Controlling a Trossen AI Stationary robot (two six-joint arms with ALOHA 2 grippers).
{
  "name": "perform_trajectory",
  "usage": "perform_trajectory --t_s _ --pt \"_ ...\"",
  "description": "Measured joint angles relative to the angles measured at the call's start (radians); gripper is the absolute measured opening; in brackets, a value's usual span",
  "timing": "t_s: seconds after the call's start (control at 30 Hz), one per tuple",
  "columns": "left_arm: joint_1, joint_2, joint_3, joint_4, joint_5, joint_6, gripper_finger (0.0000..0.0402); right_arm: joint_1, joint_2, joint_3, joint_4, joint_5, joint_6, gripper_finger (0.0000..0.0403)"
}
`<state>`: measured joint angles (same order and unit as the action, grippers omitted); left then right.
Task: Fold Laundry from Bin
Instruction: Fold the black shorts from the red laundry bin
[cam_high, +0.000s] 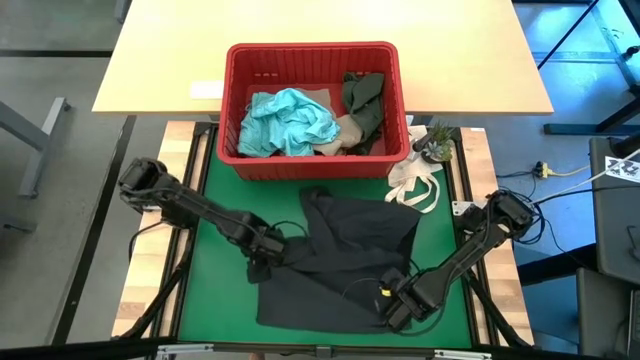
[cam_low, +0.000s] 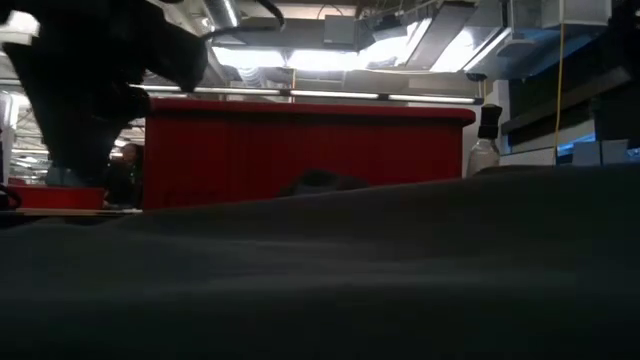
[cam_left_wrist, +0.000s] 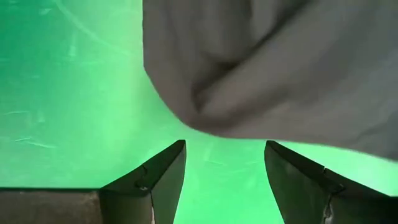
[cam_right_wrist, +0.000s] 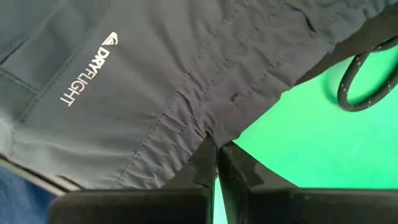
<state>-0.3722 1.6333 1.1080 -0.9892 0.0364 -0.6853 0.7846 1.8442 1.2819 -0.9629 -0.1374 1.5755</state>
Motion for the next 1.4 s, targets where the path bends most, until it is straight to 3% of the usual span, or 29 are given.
perform_trajectory --t_s 0.1,0.37,0.6,1.0,1.17,1.4 --pt "-0.029 0.000 0.000 0.035 0.000 -0.020 0.0212 0.029 0.000 0.000 -0.028 -0.041 -0.013 0.0012" --pt "-0.064 -0.002 0.002 0.184 -0.019 -0.013 0.0212 0.092 0.000 0.000 -0.026 -0.027 -0.008 0.0012" --pt "-0.057 -0.002 0.002 0.210 -0.076 -0.011 0.0212 0.092 0.000 0.000 0.011 -0.024 -0.013 0.0016" --pt "-0.058 -0.002 0.002 0.310 -0.233 0.042 0.0212 0.092 0.000 0.000 0.019 -0.042 -0.012 0.0149" --pt "-0.055 -0.003 0.002 0.372 -0.296 0.142 0.0212 0.092 -0.033 0.000 0.016 -0.046 -0.011 0.0167" --pt "-0.004 -0.003 0.003 0.407 -0.353 0.145 0.0212 0.092 -0.125 0.000 -0.036 0.037 -0.009 0.0166"
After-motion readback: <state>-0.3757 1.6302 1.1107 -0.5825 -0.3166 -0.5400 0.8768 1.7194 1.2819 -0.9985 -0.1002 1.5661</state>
